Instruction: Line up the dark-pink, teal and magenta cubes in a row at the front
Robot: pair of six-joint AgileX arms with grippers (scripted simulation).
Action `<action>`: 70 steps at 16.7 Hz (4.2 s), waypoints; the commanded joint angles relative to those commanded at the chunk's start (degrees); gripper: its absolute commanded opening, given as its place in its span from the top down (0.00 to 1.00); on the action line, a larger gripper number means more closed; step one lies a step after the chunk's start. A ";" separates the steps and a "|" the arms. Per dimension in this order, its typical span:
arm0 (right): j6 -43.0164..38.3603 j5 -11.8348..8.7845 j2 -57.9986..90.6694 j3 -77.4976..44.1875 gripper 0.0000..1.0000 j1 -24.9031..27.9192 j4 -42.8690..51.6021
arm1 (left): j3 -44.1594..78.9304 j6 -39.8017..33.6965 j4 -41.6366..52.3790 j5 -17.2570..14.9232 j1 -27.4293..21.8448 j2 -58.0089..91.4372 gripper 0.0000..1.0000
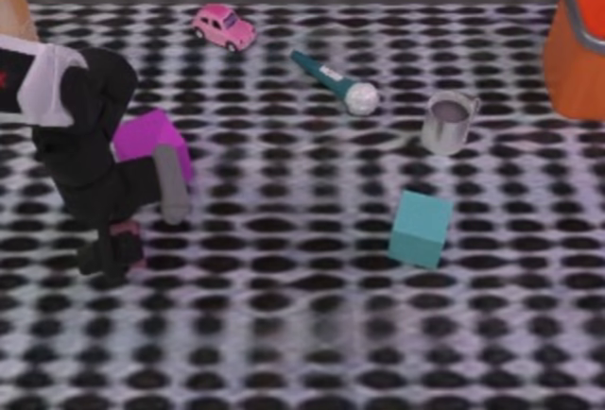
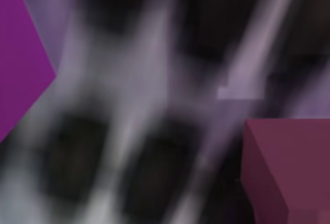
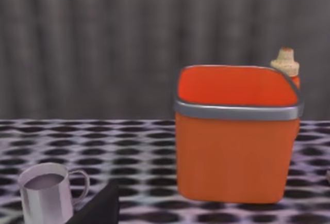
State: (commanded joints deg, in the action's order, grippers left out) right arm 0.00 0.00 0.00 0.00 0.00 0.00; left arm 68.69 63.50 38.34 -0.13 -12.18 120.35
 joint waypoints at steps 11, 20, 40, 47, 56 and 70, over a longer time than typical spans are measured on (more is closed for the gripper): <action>0.00 0.00 0.00 0.00 0.00 0.00 0.00 | 6.96 -1.31 15.66 -0.76 0.92 -8.62 1.00; 0.00 0.00 0.00 0.00 0.00 0.00 0.00 | 11.14 -3.61 18.58 -0.72 -3.28 -7.53 1.00; 0.00 0.00 0.00 0.00 0.00 0.00 0.00 | 39.39 -30.31 30.73 -0.78 -45.06 7.80 1.00; 0.00 0.00 0.00 0.00 0.00 0.00 0.00 | 31.97 -30.63 18.90 -0.79 -45.29 12.16 1.00; 0.00 0.00 0.00 0.00 0.00 0.00 0.00 | 31.32 -30.62 18.03 -0.76 -45.37 12.64 0.70; 0.00 0.00 0.00 0.00 0.00 0.00 0.00 | 31.32 -30.62 18.03 -0.76 -45.37 12.64 0.00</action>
State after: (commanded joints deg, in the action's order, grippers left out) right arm 0.00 0.00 0.00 0.00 0.00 0.00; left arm 100.01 32.88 56.38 -0.89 -57.55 132.99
